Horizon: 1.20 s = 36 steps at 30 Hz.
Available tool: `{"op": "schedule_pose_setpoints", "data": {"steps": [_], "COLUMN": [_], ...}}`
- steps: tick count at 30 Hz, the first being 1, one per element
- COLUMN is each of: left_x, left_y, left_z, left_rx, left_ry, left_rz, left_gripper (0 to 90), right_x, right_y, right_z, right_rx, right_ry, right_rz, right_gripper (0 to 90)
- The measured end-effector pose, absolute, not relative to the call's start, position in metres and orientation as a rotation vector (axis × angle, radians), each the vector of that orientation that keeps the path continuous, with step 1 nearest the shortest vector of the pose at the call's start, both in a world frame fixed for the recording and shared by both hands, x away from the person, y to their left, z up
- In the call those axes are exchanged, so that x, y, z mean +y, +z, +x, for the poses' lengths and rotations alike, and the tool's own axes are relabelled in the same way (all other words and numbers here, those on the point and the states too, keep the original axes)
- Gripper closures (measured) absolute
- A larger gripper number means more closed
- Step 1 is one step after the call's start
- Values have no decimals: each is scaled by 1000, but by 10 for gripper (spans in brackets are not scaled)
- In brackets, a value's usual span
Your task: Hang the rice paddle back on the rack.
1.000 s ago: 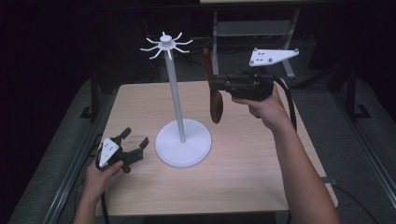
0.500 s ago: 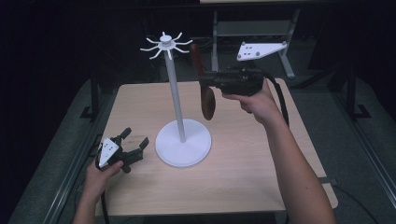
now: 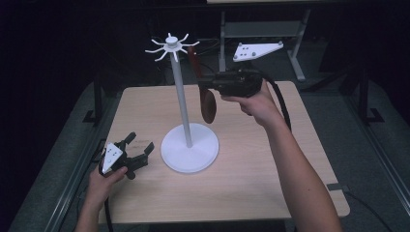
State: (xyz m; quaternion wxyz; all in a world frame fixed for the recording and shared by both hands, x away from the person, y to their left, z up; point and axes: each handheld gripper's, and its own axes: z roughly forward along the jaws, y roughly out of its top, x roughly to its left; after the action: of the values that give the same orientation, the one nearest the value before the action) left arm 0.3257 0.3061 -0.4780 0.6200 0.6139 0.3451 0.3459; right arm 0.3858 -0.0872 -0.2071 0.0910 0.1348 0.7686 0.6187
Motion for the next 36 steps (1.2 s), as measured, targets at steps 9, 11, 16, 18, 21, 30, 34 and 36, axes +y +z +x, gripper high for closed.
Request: {"op": "schedule_pose_setpoints", "data": {"steps": [9,11,16,18,21,30,34,36], "left_x": [306,306,306,306,305,306,308,309], "left_y": [-478,-478,-478,-478,-478,-478,-478,-478], "left_z": [326,326,326,326,326,326,325,325], "left_rx": [793,793,794,795,793,794,804,803], "left_ry": [795,795,794,792,794,797,792,796], "left_rz": [1411,1412,1412,1412,1409,1409,1390,1390], "left_gripper": [134,134,134,134,134,133,133,133], "right_x": [-81,-81,-83,-85,-89,-106,-118,-124], "right_y": [-208,-208,-208,-207,-208,-220,-228,-231], "right_z": [388,388,386,385,383,380,380,380], "right_rx": [2275,2273,2283,2283,2285,2314,2320,2321], "right_ry": [1824,1816,1822,1822,1825,1773,1745,1734], "right_rz": [402,405,400,403,409,487,528,545], "right_gripper": [778,770,724,720,710,652,628,614]}}
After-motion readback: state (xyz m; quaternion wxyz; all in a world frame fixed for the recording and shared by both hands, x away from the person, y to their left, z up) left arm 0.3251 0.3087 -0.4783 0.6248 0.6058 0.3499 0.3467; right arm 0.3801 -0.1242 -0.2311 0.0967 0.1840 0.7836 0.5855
